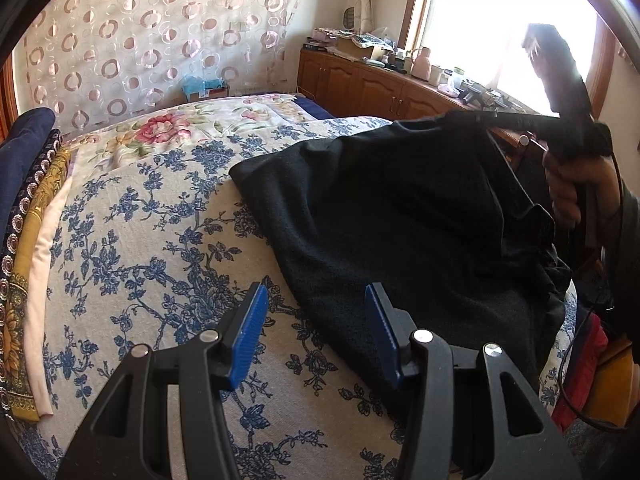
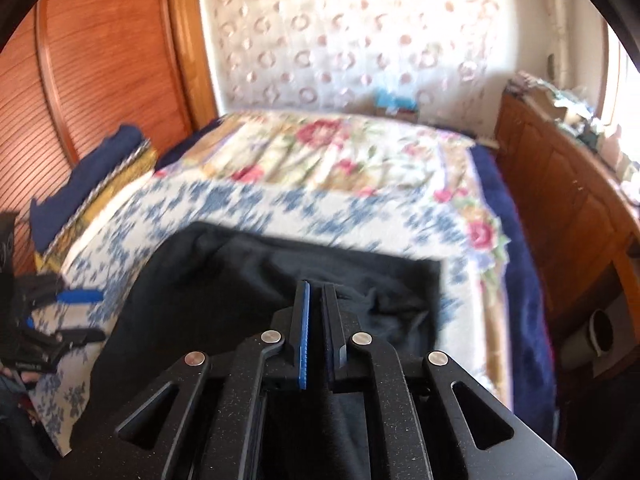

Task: Fold small clothes

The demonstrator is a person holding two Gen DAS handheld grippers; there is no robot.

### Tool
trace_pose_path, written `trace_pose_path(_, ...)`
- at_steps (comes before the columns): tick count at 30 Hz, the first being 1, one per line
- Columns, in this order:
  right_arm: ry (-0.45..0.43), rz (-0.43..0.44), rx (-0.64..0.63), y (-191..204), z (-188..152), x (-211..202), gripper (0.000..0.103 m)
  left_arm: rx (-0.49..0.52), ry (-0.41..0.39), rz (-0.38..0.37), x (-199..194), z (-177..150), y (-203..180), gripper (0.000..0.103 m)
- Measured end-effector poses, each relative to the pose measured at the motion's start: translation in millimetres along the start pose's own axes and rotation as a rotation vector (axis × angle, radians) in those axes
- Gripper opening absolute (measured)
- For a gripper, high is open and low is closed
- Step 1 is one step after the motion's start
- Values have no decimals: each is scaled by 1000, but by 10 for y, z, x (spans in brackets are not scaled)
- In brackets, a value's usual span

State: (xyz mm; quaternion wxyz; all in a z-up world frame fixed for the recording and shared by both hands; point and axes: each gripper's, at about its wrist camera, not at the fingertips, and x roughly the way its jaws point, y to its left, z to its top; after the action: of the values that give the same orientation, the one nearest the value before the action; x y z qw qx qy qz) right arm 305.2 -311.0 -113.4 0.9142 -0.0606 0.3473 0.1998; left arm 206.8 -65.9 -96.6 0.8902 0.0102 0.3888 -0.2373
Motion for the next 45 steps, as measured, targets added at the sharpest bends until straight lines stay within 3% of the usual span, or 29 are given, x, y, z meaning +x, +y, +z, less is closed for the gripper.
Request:
trace_pose_path(6,-30,-77,40,-348,176,-29,3,9,7,0,15,1,-27,50)
trace_pose_path(9,-10,-171,25,-448,196,78,4,10,13,0,36,0,-31,50)
trace_pose_path(11,28,-205,35,-510,166,183,6,11,14,-1,41,-3,-33,50)
trace_pose_path(12,38,-210,32,-521,151,201,13,10,16,-2,46,-4,-33,50)
trace_pose_path(13,43,-206,30,-517,130,201,21,10,16,-2,50,-3,-34,50)
trace_pose_path(16,19,-173,34,-472,32,83,31,14,18,-5,58,-5,-52,50)
trace_pose_path(24,39,-136,15,-237,-376,-242,32,26,-2,-12,-32,-23,-141,50)
trace_pose_path(30,85,-119,81,-310,-753,-337,32,38,-24,-20,-164,-74,-279,50)
trace_pose_path(32,112,-76,97,-308,-858,-331,25,40,-28,-22,-203,-94,-322,50)
trace_pose_path(33,121,-51,91,-296,-908,-337,2,43,-32,-23,-241,-114,-359,50)
trace_pose_path(39,72,-36,63,-248,-1108,-785,1,59,-55,-10,-426,-191,-506,50)
trace_pose_path(42,40,-92,44,-283,-1218,-1047,1,61,-63,-3,-489,-215,-547,50)
trace_pose_path(45,66,-147,60,-398,-1341,-1109,1,56,-64,4,-522,-245,-583,50)
